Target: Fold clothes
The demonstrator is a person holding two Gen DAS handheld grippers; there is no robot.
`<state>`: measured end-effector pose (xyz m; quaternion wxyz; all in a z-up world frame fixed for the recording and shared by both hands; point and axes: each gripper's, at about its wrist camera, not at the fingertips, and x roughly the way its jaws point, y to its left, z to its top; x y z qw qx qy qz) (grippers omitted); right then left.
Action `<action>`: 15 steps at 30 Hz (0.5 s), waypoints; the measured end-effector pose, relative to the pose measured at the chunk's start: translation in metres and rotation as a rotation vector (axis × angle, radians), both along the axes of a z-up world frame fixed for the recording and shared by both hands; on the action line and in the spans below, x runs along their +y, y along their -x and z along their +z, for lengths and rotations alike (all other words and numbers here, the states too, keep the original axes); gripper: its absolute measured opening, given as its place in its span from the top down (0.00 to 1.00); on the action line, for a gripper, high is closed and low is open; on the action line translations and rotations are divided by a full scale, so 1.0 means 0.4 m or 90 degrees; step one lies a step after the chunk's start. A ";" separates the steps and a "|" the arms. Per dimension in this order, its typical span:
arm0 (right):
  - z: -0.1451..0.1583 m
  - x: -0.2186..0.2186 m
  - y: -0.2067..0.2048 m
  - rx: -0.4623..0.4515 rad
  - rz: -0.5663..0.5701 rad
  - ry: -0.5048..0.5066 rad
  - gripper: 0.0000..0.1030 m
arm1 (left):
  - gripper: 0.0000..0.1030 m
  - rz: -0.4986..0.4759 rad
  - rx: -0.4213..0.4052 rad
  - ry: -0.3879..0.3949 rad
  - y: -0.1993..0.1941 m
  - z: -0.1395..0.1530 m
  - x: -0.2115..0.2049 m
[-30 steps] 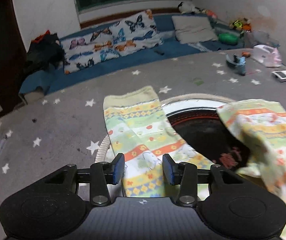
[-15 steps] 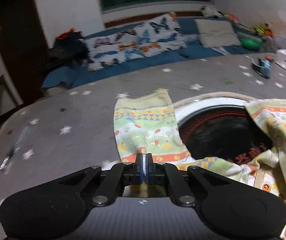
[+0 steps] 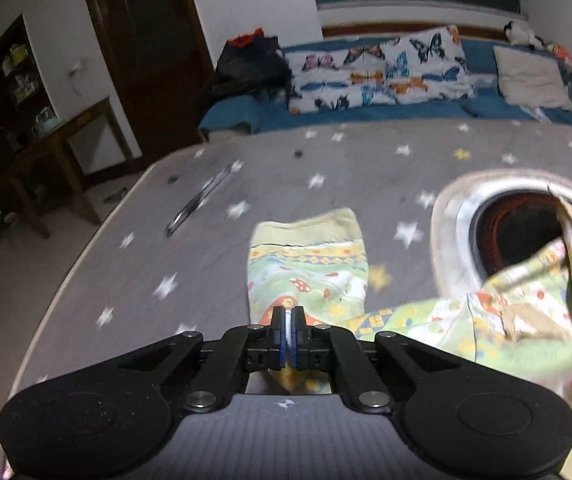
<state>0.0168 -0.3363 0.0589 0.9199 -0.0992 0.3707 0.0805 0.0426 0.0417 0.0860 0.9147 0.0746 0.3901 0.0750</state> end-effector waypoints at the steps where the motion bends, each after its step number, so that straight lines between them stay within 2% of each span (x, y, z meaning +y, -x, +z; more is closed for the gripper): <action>1: 0.002 0.001 0.006 0.001 0.002 0.002 0.38 | 0.97 0.005 0.008 0.001 0.016 0.000 0.015; 6: 0.025 -0.009 0.018 0.012 0.007 -0.011 0.38 | 0.89 -0.006 0.017 -0.003 0.058 0.020 0.037; 9: 0.046 -0.022 0.011 0.011 -0.001 -0.035 0.39 | 0.86 -0.028 -0.011 -0.016 0.064 0.056 0.016; 12: 0.065 -0.028 -0.015 0.005 -0.004 -0.047 0.40 | 0.86 -0.099 -0.032 -0.019 0.051 0.084 -0.040; 15: 0.074 -0.020 -0.052 -0.002 0.001 -0.047 0.42 | 0.86 -0.189 -0.024 -0.011 0.021 0.078 -0.120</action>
